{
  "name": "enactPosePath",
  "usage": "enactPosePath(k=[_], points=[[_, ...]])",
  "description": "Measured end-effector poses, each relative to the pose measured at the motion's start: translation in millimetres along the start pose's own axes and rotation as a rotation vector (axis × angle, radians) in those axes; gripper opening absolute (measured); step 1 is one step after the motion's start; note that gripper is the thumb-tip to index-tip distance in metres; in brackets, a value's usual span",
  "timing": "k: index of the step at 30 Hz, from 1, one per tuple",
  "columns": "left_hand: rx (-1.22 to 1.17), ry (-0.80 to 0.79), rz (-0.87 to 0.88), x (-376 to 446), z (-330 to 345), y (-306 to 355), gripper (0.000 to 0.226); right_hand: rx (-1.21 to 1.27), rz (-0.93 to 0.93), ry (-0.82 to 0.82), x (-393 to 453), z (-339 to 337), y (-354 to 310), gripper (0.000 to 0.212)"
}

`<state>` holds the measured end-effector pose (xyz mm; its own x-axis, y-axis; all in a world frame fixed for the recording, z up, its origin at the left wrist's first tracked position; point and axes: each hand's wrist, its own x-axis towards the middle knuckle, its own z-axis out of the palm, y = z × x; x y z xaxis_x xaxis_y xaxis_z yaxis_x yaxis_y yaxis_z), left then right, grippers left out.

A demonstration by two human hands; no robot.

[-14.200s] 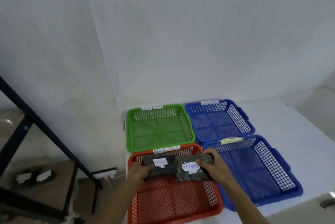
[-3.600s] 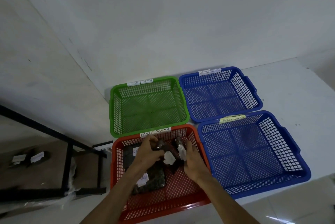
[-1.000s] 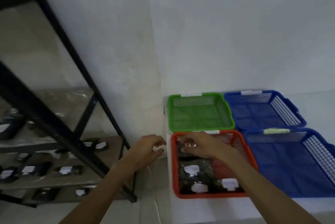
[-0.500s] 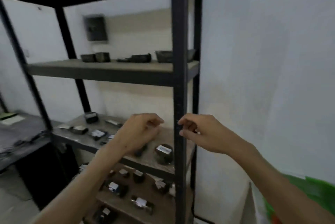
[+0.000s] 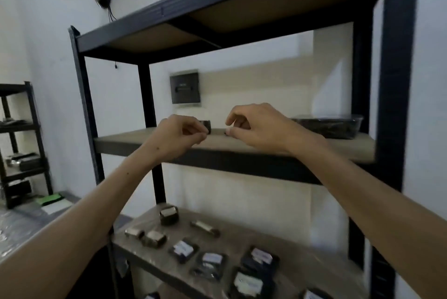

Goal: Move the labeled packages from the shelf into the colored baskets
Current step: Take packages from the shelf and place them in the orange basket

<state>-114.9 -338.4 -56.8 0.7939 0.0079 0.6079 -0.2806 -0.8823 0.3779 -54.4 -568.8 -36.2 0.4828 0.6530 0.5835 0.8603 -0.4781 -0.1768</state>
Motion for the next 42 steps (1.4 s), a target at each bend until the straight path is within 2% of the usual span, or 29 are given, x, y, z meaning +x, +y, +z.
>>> enactPosePath(k=[5, 7, 10, 13, 16, 17, 20, 22, 24, 27, 30, 34, 38, 42], points=[[0.029, 0.045, -0.055, 74.0, -28.6, -72.7, 0.007, -0.172, 0.115, -0.131, 113.8, 21.1, 4.9, 0.033], [0.054, 0.015, -0.105, 99.2, -30.7, -104.3, 0.014, -0.24, 0.177, -0.205, 154.8, 38.7, 7.1, 0.041], [0.097, -0.108, -0.206, 132.9, -27.2, -147.8, 0.035, -0.383, 0.279, -0.339, 203.3, 70.3, 11.5, 0.057], [0.072, -0.258, -0.294, 164.0, -22.9, -186.8, 0.048, -0.411, 0.4, -0.413, 235.0, 99.1, 16.6, 0.067], [-0.124, -0.369, -0.358, 186.1, -19.0, -218.7, 0.055, -0.334, 0.502, -0.445, 254.5, 118.4, 20.3, 0.075], [-0.189, -0.417, -0.368, 191.5, -17.6, -227.0, 0.054, -0.299, 0.531, -0.45, 259.6, 122.4, 22.1, 0.074], [-0.205, -0.574, -0.328, 204.7, -14.4, -243.6, 0.027, -0.173, 0.627, -0.439, 267.4, 131.1, 28.0, 0.058], [-0.177, -0.606, -0.251, 208.5, -14.3, -253.7, 0.03, -0.143, 0.647, -0.401, 267.1, 135.9, 31.6, 0.044], [-0.185, -0.585, -0.177, 210.8, -16.7, -265.4, 0.038, -0.127, 0.65, -0.347, 262.2, 138.6, 31.1, 0.04], [-0.186, -0.501, -0.07, 208.1, -19.4, -280.2, 0.046, -0.038, 0.652, -0.241, 250.3, 140.4, 23.9, 0.053], [-0.133, -0.324, 0.088, 198.8, -20.9, -284.4, 0.051, -0.175, 0.581, -0.168, 233.1, 138.6, 11.1, 0.066], [-0.186, -0.144, 0.292, 175.9, -24.2, -266.2, 0.046, -0.244, 0.492, -0.053, 198.6, 129.3, -2.5, 0.058], [-0.226, -0.05, 0.387, 153.0, -30.2, -232.1, 0.047, -0.246, 0.458, 0.046, 158.8, 108.8, -17.1, 0.055], [-0.359, -0.045, 0.386, 124.2, -36.6, -186.8, 0.05, -0.286, 0.422, 0.123, 108.8, 78.8, -35.7, 0.053]])
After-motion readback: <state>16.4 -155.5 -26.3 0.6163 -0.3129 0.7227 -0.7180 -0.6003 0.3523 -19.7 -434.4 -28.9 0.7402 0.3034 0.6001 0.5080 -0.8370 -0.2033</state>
